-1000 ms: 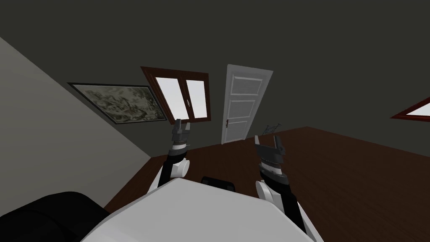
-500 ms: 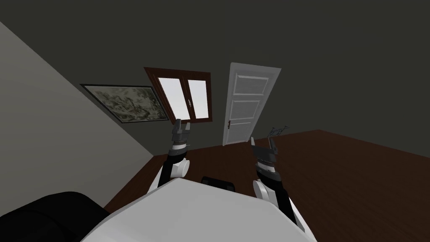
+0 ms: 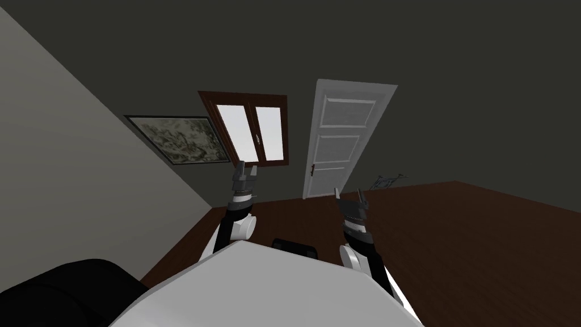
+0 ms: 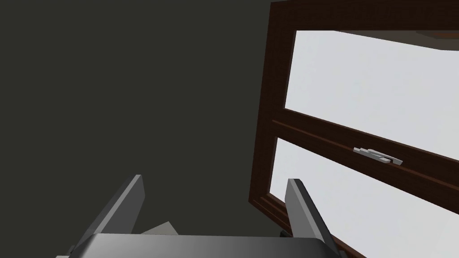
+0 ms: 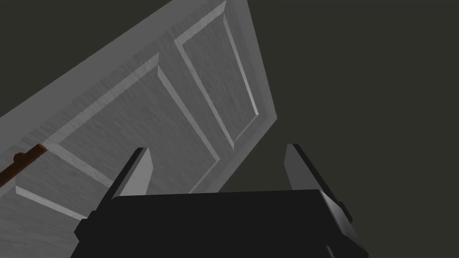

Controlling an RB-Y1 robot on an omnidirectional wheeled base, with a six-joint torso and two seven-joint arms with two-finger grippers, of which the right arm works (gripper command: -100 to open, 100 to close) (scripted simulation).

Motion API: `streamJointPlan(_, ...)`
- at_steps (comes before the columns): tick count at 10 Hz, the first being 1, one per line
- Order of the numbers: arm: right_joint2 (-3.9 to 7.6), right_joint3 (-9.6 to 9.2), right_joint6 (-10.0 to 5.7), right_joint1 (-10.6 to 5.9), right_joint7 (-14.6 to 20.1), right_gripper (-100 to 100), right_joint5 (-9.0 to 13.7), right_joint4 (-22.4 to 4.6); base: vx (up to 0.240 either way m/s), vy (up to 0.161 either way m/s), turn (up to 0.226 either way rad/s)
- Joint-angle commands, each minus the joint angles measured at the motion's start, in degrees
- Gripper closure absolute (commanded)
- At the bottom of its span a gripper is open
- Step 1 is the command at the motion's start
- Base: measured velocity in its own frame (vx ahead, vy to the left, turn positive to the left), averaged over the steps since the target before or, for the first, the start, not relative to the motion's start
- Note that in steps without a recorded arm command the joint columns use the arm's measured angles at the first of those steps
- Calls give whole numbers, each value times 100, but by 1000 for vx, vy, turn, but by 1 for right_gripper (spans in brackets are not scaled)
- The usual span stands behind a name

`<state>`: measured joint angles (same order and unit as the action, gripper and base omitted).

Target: Pull the door open

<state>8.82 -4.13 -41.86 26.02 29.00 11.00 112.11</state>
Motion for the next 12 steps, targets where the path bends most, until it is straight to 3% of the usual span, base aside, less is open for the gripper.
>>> streamJointPlan(1, 80, -66, -58, -61, 215, -100, 140, -236, 96, -16, 104)
streamJointPlan(12, 597, -587, -393, -427, 1623, -100, 1108, -1766, 94, -32, 116)
